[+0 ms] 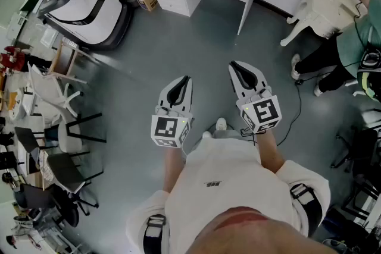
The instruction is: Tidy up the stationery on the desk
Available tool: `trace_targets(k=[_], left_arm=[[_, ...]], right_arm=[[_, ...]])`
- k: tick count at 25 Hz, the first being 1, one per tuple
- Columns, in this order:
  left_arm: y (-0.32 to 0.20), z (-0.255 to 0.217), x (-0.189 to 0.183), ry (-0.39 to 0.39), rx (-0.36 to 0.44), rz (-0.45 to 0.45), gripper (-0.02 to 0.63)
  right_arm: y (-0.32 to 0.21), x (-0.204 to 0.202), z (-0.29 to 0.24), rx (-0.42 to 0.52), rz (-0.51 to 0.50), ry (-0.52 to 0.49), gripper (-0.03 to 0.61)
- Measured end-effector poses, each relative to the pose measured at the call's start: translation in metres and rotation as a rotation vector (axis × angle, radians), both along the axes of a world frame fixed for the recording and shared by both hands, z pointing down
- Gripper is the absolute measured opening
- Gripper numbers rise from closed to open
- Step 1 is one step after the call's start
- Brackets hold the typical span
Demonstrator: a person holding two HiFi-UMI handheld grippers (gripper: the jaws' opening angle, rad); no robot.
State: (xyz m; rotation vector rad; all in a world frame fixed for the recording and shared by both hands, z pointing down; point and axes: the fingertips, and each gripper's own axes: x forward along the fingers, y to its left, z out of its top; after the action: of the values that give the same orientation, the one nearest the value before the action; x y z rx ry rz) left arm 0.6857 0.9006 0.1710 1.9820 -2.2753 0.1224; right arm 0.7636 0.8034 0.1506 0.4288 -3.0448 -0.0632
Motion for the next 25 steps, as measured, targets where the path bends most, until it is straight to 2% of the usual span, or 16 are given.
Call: trace_targets(k=[12,19,25], left_arm=[[-0.053,-0.011,-0.017,-0.014,0.011,-0.035,0.000],[-0.083,-0.009,-0.046,-0.019,0.010,-0.053,0.000],[-0.114,-0.006,-0.085,-0.018,0.014,-0.051,0.000]], right_arm=[[-0.055,-0.025,0.008,-0.040,-0.021,0.005,0.012],[-0.080,-0.057,0.012,-0.043,-0.049,0.010,0.011],[-0.111,-0.095,0.014,-0.035,-0.047,0.020,0.011]])
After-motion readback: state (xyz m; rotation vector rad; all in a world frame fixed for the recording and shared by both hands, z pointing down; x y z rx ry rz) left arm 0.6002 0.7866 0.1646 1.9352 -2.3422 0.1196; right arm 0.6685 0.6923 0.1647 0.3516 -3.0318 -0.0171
